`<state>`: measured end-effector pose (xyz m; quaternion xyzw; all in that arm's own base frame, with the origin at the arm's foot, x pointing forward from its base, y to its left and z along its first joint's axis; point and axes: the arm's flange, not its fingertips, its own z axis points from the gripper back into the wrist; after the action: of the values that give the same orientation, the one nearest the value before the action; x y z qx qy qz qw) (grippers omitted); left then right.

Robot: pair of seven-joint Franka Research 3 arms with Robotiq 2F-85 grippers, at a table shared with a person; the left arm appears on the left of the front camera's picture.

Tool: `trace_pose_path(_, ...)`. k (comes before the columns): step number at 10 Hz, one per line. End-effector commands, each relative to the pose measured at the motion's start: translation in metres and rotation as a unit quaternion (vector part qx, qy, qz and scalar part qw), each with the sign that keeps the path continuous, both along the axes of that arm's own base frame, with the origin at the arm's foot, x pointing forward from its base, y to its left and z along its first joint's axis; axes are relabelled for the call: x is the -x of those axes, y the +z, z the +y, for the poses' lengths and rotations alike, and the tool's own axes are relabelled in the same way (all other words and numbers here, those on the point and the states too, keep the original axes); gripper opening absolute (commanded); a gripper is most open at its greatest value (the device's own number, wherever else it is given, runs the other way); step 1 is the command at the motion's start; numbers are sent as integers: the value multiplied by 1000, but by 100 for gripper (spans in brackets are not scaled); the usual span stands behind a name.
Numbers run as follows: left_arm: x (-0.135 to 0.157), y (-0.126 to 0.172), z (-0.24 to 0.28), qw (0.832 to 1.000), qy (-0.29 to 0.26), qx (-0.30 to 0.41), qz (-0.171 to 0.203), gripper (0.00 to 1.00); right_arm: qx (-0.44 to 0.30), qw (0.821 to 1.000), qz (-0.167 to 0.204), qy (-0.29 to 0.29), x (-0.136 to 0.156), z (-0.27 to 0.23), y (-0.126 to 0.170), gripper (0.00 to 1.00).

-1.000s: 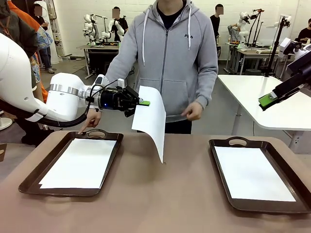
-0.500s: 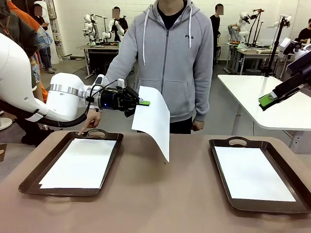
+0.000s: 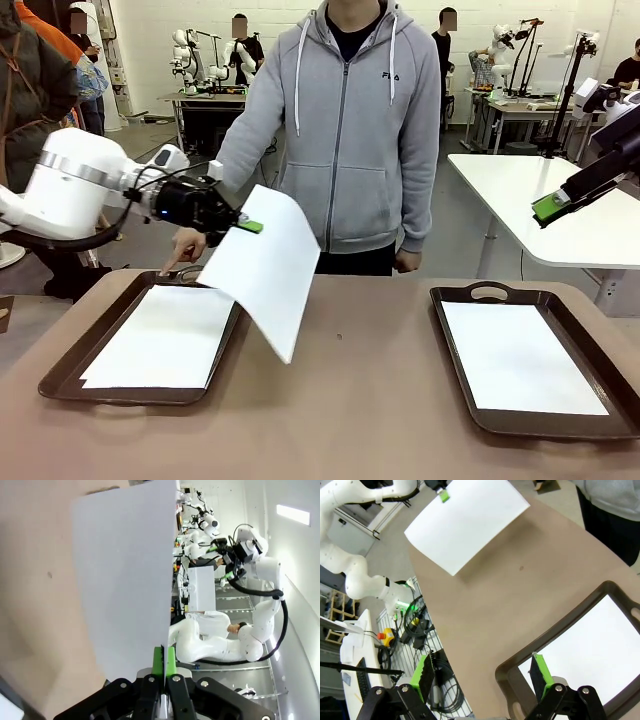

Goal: Sort the A4 documents.
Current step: Place the A4 Paper in the designated Handle tray.

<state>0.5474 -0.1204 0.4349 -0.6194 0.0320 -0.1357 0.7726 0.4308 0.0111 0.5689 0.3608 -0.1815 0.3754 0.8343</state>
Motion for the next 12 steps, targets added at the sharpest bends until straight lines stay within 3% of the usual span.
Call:
trace_pose_path(1, 28, 3, 28, 999, 3, -22, 33, 1, -7, 1000, -2, 1, 0, 1, -2, 100)
trace_pose_path(3, 48, -4, 66, 998, 11, -47, 51, 1, -7, 1000, -2, 1, 0, 1, -2, 100)
trace_pose_path(7, 25, -37, 116, 996, 20, -86, 6, 1, -7, 1000, -2, 1, 0, 1, -2, 100)
trace_pose_path(10, 13, -63, 141, 992, 37, -121, 28, 1, -7, 1000, -2, 1, 0, 1, -2, 100)
trace_pose_path(12, 13, -62, 159, 984, 53, -160, 51, 1, -7, 1000, -2, 1, 0, 1, -2, 100)
